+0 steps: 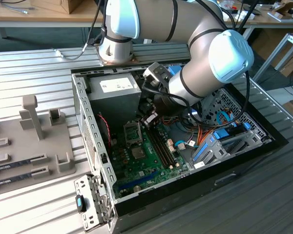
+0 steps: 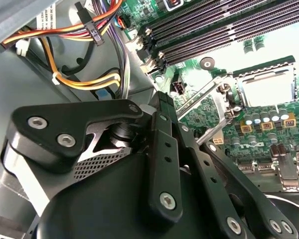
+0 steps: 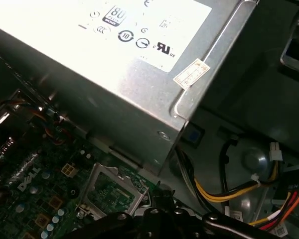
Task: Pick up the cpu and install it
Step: 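Install the first cpu locking lever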
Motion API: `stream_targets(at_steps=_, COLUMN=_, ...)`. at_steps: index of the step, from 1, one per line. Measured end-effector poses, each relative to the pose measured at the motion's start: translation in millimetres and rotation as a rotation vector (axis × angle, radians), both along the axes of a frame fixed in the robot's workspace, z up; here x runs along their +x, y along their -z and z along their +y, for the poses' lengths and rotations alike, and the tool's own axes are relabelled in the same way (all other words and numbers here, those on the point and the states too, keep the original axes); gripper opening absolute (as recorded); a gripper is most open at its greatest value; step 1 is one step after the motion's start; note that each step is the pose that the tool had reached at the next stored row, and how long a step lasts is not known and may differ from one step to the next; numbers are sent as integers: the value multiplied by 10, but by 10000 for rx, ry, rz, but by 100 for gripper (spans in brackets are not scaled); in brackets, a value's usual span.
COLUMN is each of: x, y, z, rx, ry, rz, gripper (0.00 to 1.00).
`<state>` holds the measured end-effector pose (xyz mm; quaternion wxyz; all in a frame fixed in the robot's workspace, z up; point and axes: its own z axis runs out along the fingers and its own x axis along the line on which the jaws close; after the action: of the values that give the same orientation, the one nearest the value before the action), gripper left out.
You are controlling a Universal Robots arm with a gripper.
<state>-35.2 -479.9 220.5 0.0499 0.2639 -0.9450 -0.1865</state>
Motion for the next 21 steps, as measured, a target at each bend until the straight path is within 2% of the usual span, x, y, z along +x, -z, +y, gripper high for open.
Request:
stream_targets(at_steps=9, x=0, y=-33, z=0, rx=-1, ry=-108, rz=0, gripper=11)
stream_targets(at_steps=21, x=0, y=-54, z=0, rx=-3, ry=-537, rz=1, gripper=11)
